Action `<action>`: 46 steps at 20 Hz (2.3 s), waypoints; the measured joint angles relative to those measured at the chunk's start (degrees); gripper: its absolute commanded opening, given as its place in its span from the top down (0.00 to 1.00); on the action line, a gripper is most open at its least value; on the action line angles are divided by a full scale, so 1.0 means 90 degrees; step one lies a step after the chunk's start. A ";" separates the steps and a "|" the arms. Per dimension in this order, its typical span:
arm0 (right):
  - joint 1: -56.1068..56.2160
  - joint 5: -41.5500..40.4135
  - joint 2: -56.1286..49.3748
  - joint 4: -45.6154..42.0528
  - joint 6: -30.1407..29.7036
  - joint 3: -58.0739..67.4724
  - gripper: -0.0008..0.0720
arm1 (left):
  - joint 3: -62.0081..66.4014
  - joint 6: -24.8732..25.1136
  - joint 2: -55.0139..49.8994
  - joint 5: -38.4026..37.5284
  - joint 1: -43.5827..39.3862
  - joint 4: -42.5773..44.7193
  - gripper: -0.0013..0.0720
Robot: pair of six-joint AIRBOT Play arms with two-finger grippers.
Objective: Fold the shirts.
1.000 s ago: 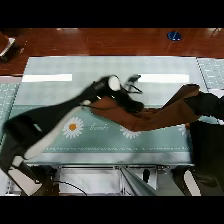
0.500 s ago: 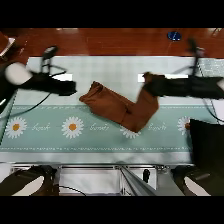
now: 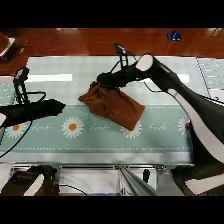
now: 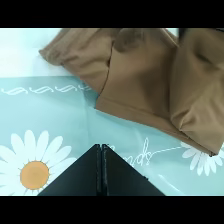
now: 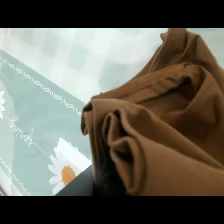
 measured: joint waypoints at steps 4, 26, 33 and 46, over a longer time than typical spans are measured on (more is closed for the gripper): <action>0.0075 0.0083 -0.0629 0.0199 0.0061 0.0714 0.90 | -0.0146 0.0000 0.0080 0.0087 0.0012 -0.0114 0.95; -0.1078 -0.0413 0.4680 -0.4488 0.3740 -0.4884 0.42 | -0.0197 0.0019 0.0104 0.0605 0.0012 -0.0168 0.95; -0.1018 -0.2543 0.4923 -0.1700 0.3373 -0.7361 0.42 | -0.0199 0.0005 0.0104 0.0578 0.0012 -0.0170 0.95; -0.1005 -0.1812 0.1836 0.2603 -0.1105 -0.5275 0.96 | -0.0199 -0.0002 0.0104 0.0578 0.0012 -0.0221 0.95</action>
